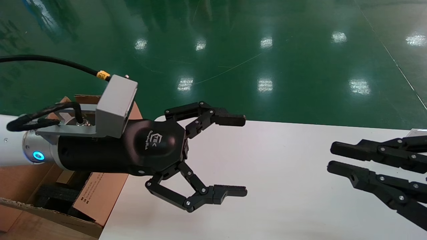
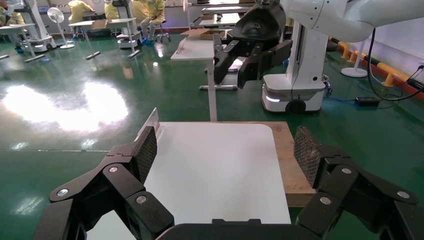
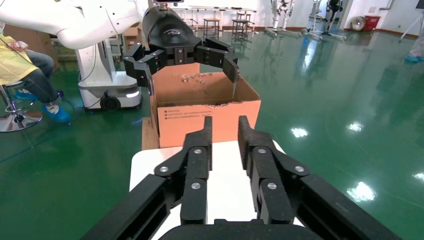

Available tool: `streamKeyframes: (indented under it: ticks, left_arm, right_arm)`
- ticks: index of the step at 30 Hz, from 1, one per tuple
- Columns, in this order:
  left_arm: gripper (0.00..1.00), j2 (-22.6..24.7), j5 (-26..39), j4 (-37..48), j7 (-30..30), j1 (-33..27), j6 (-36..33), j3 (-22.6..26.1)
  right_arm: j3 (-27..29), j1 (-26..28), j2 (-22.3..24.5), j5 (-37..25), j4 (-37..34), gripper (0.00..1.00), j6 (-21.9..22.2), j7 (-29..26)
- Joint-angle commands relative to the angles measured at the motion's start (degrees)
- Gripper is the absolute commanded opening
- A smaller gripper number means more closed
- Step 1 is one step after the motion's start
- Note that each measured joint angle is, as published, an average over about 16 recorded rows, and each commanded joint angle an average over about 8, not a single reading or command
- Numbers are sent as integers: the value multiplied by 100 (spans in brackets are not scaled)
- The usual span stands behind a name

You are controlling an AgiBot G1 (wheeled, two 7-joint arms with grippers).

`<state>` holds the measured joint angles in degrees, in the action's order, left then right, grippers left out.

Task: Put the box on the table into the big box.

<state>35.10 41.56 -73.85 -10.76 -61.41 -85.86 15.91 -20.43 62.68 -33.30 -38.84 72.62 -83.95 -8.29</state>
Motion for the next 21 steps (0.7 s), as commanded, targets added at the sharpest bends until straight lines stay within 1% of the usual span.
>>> streamKeyframes:
  ticks: [1,2,3,21]
  left_arm:
    - [100,-2,8,9,0,-4,5,3]
    - [100,-3,11,12,1,-5,7,3]
    - [100,-4,13,14,1,-6,9,4]
    - [100,-11,35,38,1,-16,22,11]
  right_arm:
    - [0,0,0,0,0,78,0,0]
    - [0,0,0,0,0,90,0,0]
    - [0,0,0,0,0,100,0,0]
    - [0,0,0,0,0,100,0,0]
